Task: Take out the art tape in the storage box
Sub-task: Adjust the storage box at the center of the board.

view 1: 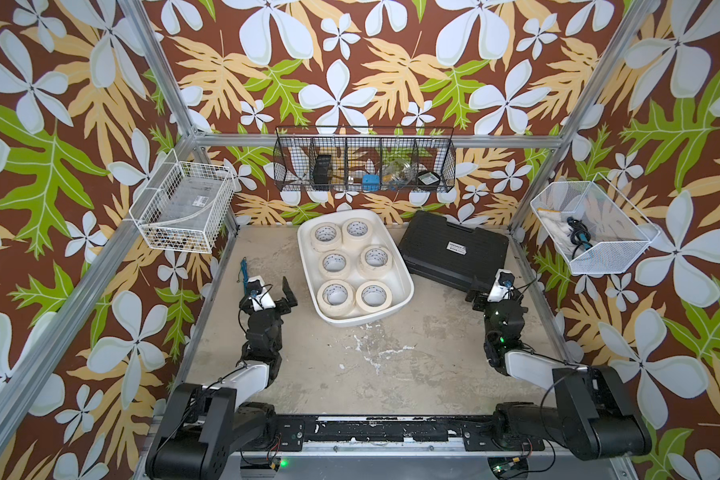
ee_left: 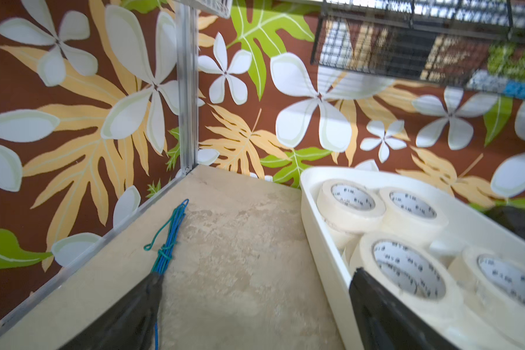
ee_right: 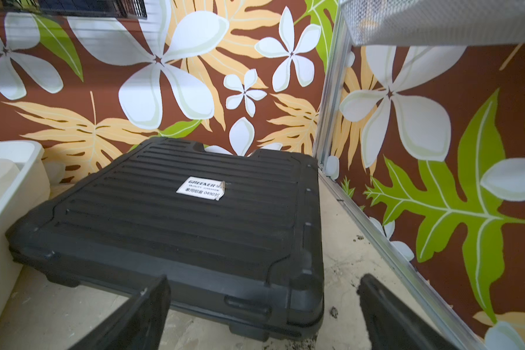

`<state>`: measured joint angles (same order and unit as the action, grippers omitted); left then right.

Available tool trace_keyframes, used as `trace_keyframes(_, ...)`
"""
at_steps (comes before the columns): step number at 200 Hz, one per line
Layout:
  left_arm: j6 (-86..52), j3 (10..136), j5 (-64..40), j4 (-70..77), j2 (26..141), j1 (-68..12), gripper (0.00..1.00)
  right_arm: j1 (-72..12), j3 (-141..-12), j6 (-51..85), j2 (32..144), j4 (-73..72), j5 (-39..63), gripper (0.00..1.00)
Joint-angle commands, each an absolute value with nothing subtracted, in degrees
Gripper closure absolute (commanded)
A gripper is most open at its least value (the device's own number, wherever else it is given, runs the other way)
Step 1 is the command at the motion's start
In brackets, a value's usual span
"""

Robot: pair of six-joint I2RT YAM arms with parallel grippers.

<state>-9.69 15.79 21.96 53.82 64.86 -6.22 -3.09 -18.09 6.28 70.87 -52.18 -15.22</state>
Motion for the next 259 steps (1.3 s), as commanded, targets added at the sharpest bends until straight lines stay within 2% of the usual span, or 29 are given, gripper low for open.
trace_keyframes(1, -19.15, 19.77, 22.95, 35.73, 61.57, -6.41, 0.00, -3.22, -21.27, 14.57, 65.43, -35.15, -14.80, 0.00)
trace_keyframes(31, -26.49, 23.82, 10.25, 31.56, 60.57, -6.40, 0.00, -3.21, -30.97, 24.28, 60.80, -14.16, -8.34, 0.00)
trace_keyframes(51, -37.55, 29.86, 7.64, 18.61, 61.38, -6.35, 0.00, -3.16, -37.93, 26.51, 60.78, -2.62, -0.80, 0.00)
trace_keyframes(64, -36.38, 33.86, 0.99, 13.78, 62.86, -6.18, 0.02, -3.18, -41.50, 26.90, 60.74, 3.55, 3.78, 0.00)
trace_keyframes(72, -36.21, 35.51, -1.83, 11.83, 63.44, -6.17, 0.06, -3.16, -42.67, 26.84, 60.45, 5.74, 7.05, 0.00)
trace_keyframes(102, -35.70, 39.84, -7.85, 3.62, 65.88, -6.22, 0.10, -3.89, -43.04, 26.95, 57.63, 10.24, 16.10, 0.01)
trace_keyframes(138, -33.42, 44.65, -15.61, -4.53, 71.80, -6.40, 0.10, -12.27, -43.30, 26.18, 56.18, 17.99, 14.32, 0.01)
trace_keyframes(169, -31.61, 48.56, -13.27, -9.48, 76.33, -9.00, 0.11, -19.40, -41.64, 27.77, 54.98, 20.21, 13.25, 0.03)
trace_keyframes(185, -30.98, 51.76, -11.57, -12.34, 79.97, -9.62, 0.16, -22.29, -40.52, 28.81, 54.26, 20.63, 12.45, 0.03)
trace_keyframes(196, -30.70, 54.06, -10.66, -14.16, 82.26, -9.84, 0.21, -23.79, -39.92, 29.49, 53.65, 20.74, 11.97, 0.04)
trace_keyframes(219, -30.50, 57.07, -5.88, -17.14, 85.08, -10.19, 0.22, -25.04, -39.16, 29.63, 52.86, 21.38, 11.43, 0.04)
trace_keyframes(236, -30.10, 58.02, -4.58, -17.72, 87.11, -10.19, 0.28, -25.09, -39.13, 29.09, 52.56, 22.46, 10.75, 0.05)
trace_keyframes(259, -30.08, 58.63, -4.47, -17.85, 90.28, -10.17, 0.43, -25.05, -39.31, 28.30, 52.20, 23.10, 10.14, 0.05)
